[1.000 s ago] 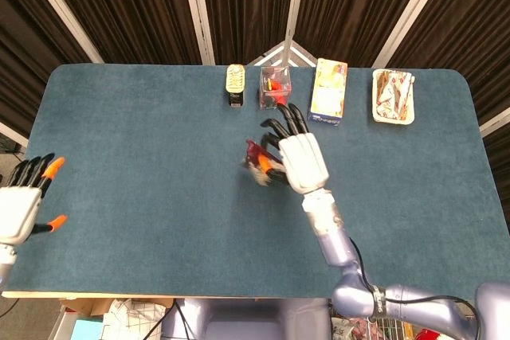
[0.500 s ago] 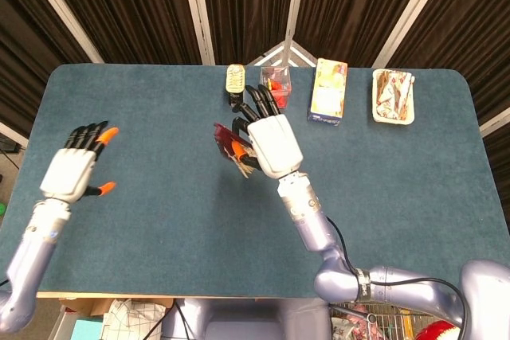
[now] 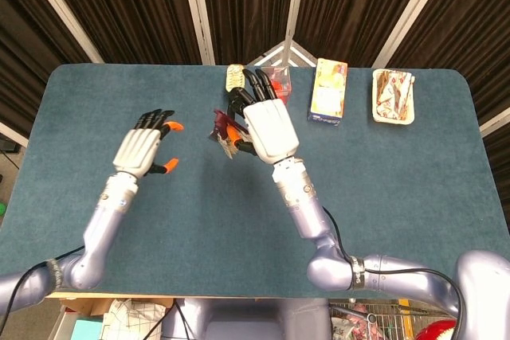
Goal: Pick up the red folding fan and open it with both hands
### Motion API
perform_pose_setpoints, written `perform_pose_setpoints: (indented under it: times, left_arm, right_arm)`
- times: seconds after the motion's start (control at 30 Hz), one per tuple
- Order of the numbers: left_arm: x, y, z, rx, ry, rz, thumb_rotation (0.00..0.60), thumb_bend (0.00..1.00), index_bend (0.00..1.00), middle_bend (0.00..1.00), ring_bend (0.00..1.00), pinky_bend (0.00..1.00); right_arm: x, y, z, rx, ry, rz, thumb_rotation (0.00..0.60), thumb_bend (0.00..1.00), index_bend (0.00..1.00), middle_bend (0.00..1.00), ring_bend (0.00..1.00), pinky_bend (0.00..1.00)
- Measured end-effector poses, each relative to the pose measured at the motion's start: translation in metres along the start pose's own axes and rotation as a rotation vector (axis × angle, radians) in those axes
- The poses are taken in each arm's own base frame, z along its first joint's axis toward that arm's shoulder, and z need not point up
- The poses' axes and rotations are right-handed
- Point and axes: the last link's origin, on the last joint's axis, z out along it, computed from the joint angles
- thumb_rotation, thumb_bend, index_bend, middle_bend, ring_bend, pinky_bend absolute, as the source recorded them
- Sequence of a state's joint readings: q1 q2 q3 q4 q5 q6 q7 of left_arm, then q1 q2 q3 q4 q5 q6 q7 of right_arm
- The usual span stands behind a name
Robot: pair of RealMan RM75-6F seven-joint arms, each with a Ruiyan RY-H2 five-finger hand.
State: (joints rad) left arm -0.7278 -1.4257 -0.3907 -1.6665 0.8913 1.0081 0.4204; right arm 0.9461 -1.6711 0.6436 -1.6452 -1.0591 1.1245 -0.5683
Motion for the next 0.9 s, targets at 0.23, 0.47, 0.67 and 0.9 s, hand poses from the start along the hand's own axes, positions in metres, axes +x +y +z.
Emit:
perform_pose_setpoints:
  times: [0.23,0.47,0.67,0.9]
  left_arm:
    - [-0.006,0.037,0.022,-0.040,-0.012,-0.011,0.600,0.46,0.34,0.09,0.00,0.05]
    - [-0.015,0.060,0.030,-0.062,-0.034,-0.010,0.600,0.51,0.39,0.09,0.00,0.05]
    - [-0.028,0.071,0.033,-0.049,-0.061,-0.018,0.600,0.52,0.39,0.09,0.00,0.05]
    - [-0.038,0.082,0.035,-0.048,-0.063,-0.020,0.600,0.52,0.40,0.11,0.00,0.05]
  right_arm:
    - [0.006,0.005,-0.001,-0.019,-0.001,0.009,0.600,0.48,0.79,0.34,0.08,0.06]
    - [0.010,0.005,-0.002,-0.017,-0.002,0.023,0.600,0.48,0.79,0.34,0.08,0.06]
    - [0.014,0.003,-0.002,-0.011,-0.003,0.032,0.600,0.48,0.79,0.34,0.08,0.06]
    - [0.018,0.005,-0.004,-0.014,-0.006,0.051,0.600,0.48,0.79,0.34,0.08,0.06]
